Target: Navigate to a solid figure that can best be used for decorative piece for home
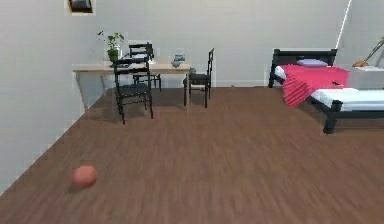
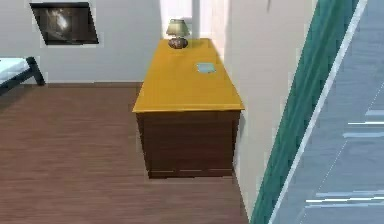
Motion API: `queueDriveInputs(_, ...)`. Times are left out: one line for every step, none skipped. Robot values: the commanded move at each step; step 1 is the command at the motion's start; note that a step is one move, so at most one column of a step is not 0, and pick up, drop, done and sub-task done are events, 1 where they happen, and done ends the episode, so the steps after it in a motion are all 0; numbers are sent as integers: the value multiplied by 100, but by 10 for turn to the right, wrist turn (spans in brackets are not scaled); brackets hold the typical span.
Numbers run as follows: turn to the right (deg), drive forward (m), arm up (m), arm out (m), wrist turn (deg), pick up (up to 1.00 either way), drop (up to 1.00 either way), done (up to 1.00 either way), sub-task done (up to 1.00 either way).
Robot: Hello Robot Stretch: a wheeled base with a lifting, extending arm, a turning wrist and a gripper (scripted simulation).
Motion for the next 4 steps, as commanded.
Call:
queueDriveInputs(0,100,0,0,0,0,0,0,0)
queueDriveInputs(0,100,0,0,0,0,0,0,0)
queueDriveInputs(60,0,0,0,0,0,0,0,0)
queueDriveInputs(0,50,0,0,0,0,0,0,0)
